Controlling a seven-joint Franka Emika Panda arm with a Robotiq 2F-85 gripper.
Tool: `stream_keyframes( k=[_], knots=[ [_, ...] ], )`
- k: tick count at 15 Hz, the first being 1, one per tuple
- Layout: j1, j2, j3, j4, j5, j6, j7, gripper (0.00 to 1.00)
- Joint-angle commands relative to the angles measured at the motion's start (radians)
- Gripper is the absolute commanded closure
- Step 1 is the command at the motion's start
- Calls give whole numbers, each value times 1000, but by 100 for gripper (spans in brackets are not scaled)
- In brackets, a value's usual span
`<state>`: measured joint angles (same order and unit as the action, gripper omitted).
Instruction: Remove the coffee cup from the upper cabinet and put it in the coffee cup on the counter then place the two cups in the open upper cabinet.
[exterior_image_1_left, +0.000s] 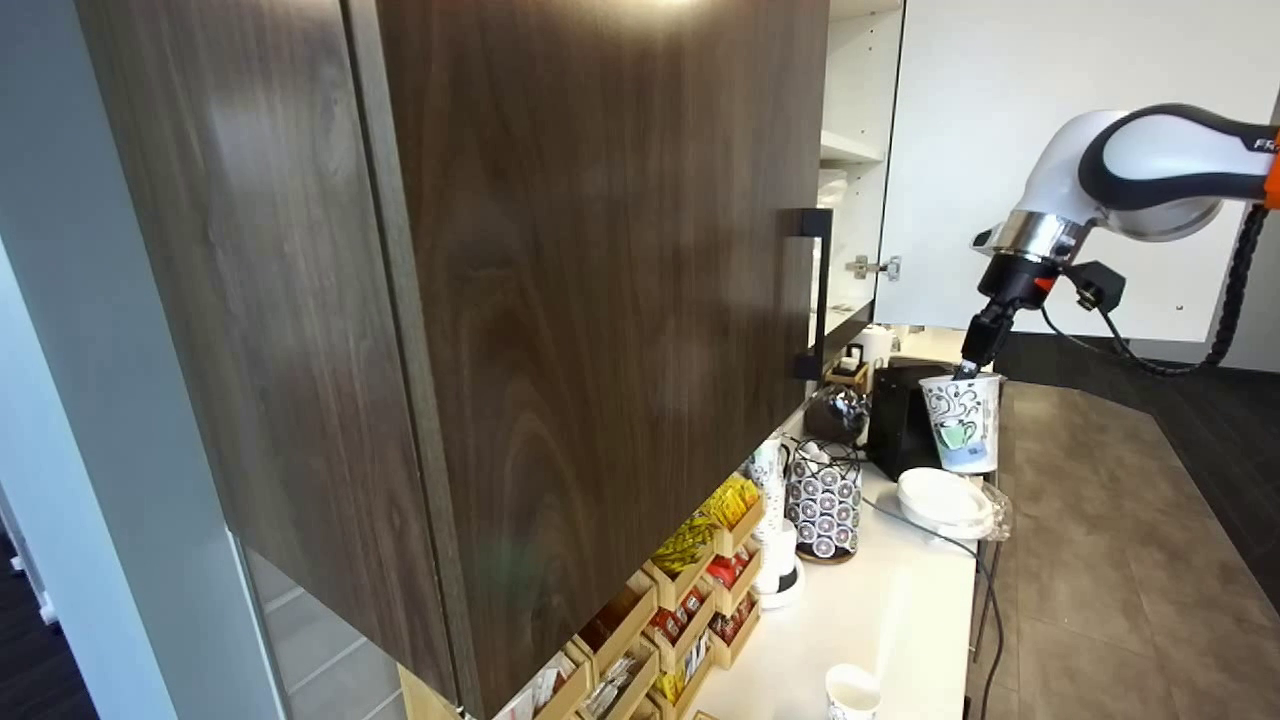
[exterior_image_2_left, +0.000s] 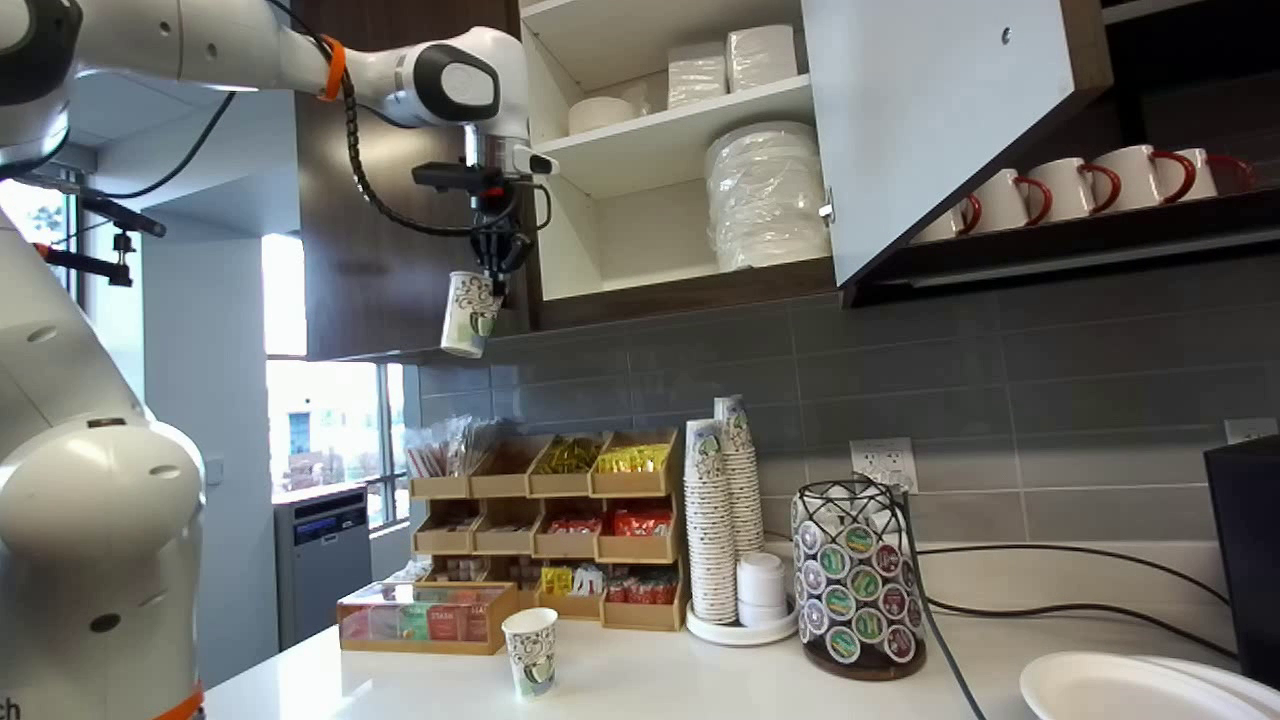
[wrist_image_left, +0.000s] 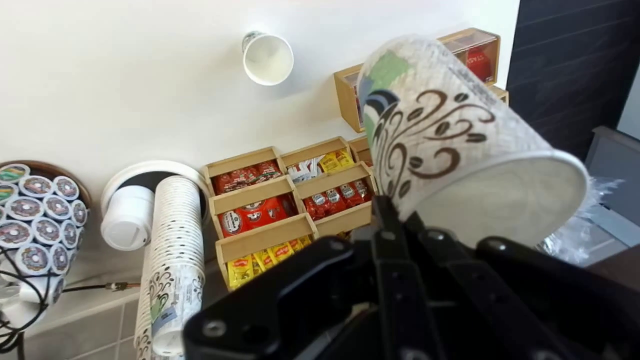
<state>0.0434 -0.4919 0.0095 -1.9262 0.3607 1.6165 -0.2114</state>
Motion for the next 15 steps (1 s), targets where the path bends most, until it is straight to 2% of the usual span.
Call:
stream_keyframes(
  k=[1,4,9,11,12,13,15],
  knots=[
    [34,-121,14,-245,-16,200,-98,99],
    [58,-153,28,-390,-10,407,-109,99],
    [119,-138,29,-546,-1,615,-89,99],
    [138,-128,27,-590,-2,678,-85,99],
    [160,-121,10,-598,8,657,-104,99],
    [148,-112,13,-557,-18,641,-78,96],
    [160,-110,10,-579,-15,641,-80,96]
  ],
)
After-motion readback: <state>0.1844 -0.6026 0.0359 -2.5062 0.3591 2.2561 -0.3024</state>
